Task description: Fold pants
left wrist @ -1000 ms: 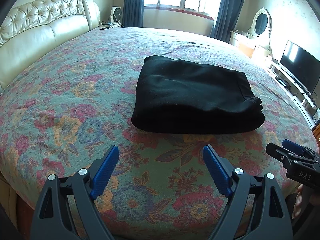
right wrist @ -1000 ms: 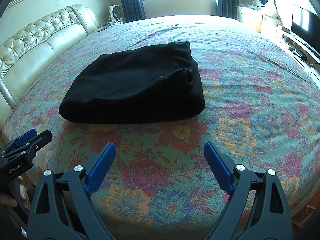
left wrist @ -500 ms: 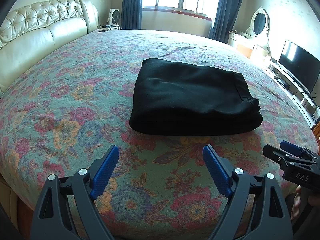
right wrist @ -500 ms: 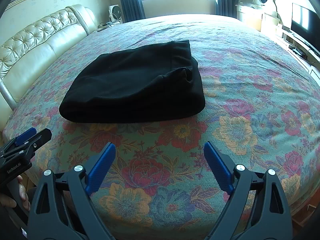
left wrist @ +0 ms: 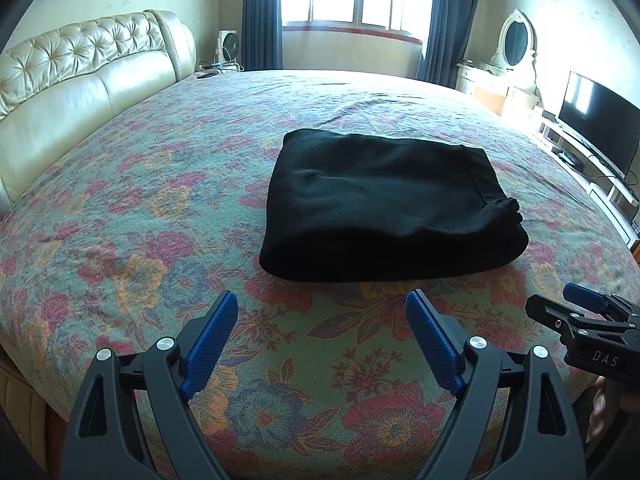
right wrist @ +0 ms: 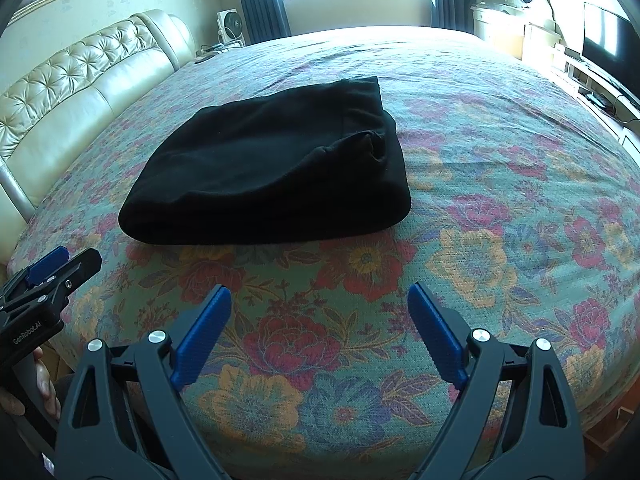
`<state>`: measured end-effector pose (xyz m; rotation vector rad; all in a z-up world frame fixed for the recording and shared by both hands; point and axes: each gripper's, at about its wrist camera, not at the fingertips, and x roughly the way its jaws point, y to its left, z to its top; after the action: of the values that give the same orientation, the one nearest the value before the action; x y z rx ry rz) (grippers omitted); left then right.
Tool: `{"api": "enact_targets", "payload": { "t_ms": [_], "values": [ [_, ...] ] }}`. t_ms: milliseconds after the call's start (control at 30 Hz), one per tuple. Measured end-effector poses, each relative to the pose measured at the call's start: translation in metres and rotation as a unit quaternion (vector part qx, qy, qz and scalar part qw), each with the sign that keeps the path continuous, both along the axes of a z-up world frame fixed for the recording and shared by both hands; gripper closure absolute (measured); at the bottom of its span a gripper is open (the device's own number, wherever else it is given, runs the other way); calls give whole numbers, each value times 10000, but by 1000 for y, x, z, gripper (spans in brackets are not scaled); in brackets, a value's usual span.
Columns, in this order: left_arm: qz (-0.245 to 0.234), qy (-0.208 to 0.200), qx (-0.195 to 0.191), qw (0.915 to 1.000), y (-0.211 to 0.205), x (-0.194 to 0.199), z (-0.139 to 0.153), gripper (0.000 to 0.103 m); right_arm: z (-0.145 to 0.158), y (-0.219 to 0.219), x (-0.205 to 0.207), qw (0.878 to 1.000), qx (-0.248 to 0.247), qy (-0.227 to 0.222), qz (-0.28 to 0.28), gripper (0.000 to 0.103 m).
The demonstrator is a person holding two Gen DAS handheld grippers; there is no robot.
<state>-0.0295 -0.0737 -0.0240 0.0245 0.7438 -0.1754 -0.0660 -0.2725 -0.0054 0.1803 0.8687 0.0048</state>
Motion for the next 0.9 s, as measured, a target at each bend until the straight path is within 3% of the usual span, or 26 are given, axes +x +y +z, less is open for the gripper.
{"api": "enact_targets", "payload": {
  "t_ms": [300,500,700,900],
  "values": [
    [-23,-160,81,9998,-4,1,3,18,-4,0,1,10000,23,53,11,13],
    [-280,-101,-143,9995,-8,5,6,18,-5,2,0,10000,9,71,47,13],
    [-182,-284,-533,9980,-3,8,14,14,-6,1,1,9999,-14,91,50,13],
    [88,-482,-95,9988,-10,10,17,14,-11,0,3,9999,-15,146,46,13]
  ]
}}
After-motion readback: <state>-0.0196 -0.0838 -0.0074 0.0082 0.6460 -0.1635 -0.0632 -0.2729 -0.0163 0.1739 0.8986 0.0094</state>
